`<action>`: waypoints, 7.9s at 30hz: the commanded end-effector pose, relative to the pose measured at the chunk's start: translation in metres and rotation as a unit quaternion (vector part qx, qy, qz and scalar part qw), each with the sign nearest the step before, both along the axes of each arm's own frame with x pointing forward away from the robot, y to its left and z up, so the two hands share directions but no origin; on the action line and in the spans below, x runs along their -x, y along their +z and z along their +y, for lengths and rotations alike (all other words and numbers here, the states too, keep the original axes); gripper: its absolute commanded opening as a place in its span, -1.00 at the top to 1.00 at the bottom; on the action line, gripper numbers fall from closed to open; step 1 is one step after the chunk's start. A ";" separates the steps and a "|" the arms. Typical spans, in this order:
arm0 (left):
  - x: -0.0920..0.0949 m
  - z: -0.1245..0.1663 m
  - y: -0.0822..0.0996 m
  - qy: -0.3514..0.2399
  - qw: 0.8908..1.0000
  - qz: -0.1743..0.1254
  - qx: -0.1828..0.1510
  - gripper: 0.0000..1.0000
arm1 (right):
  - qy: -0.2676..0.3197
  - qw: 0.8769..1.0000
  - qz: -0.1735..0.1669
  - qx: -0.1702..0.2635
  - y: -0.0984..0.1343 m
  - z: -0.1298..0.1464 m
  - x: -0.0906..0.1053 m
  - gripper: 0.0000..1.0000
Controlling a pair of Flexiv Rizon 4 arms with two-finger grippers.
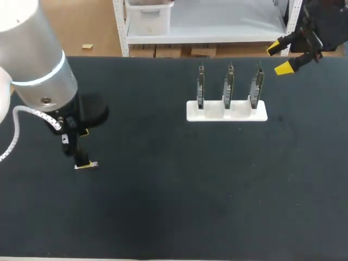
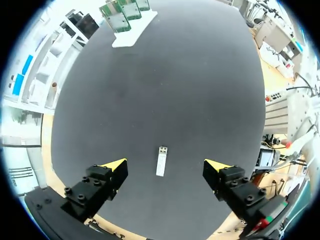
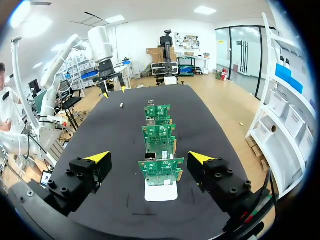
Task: Pick up the optical module with the left hand, and insert it into the network port with the right hand.
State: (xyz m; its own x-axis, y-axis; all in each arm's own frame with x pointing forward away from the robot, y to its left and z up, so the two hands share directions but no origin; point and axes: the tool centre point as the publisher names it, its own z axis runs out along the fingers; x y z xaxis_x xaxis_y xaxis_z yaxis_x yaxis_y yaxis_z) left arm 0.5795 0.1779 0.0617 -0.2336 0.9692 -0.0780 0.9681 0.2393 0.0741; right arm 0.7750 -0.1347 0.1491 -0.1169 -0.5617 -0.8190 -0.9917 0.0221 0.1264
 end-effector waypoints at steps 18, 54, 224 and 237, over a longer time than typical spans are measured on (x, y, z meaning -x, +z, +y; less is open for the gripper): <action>0.002 0.024 -0.043 0.000 1.000 0.025 -0.010 -1.00 | -0.002 1.000 -0.001 0.001 0.000 0.000 0.002 -1.00; -0.011 0.036 -0.076 -0.046 0.997 0.061 -0.015 -1.00 | -0.002 1.000 -0.001 0.001 0.000 0.000 0.002 -1.00; -0.193 -0.447 0.128 -0.120 0.745 -0.041 0.655 1.00 | -0.002 1.000 -0.001 0.001 0.000 0.000 0.002 -1.00; -0.193 -0.451 0.121 -0.112 0.743 -0.039 0.659 1.00 | -0.002 1.000 -0.001 0.001 0.000 0.000 0.002 -1.00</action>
